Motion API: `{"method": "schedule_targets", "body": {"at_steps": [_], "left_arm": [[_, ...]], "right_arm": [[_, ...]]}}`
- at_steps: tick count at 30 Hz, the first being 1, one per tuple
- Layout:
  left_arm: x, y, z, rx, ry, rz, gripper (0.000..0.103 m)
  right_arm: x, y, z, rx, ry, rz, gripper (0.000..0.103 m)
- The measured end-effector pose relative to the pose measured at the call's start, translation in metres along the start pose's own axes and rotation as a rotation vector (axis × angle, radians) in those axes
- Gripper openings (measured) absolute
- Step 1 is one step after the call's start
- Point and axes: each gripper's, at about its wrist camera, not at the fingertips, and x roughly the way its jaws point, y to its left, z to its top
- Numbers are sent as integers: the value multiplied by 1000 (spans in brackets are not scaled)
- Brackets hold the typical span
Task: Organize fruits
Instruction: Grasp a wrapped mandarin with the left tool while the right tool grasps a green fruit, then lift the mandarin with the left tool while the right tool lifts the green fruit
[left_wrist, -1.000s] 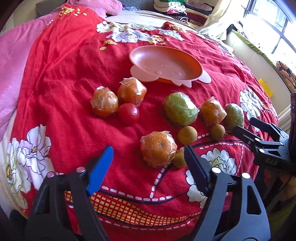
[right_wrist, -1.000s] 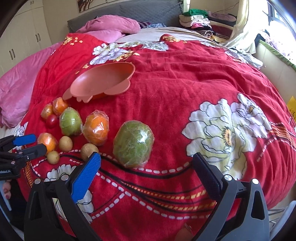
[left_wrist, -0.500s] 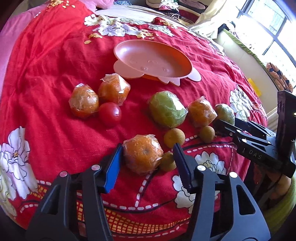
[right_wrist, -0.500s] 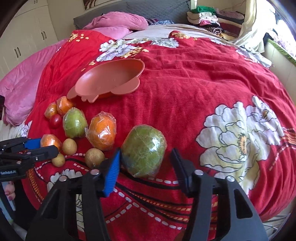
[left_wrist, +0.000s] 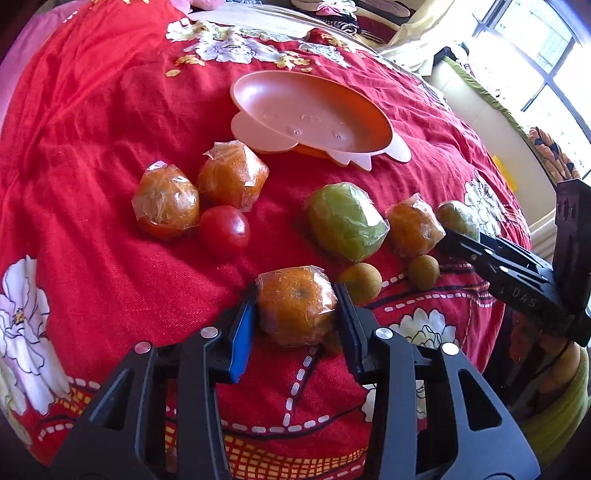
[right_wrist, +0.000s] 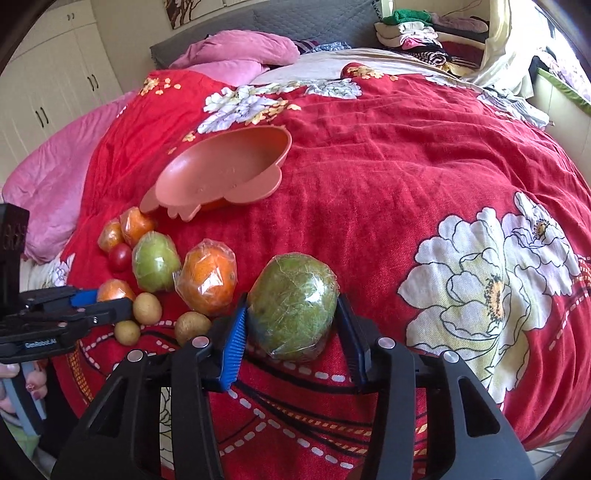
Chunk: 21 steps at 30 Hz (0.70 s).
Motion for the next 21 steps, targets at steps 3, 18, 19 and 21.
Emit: {"method": "schedule_targets", "body": {"at_steps": [3, 18, 19, 21], "left_arm": [[-1, 1, 1, 0, -3, -4, 32], [-37, 8, 40, 0, -106, -1, 32], [-38, 8, 44, -1, -110, 1, 32], [-38, 11, 52, -4, -120, 9, 32]], "right_arm": [[-2, 1, 1, -2, -5, 5, 44], [-24, 8, 45, -36, -91, 62, 44], [-23, 10, 48, -39, -93, 69, 44], [-22, 12, 54, -47, -99, 76, 44]]}}
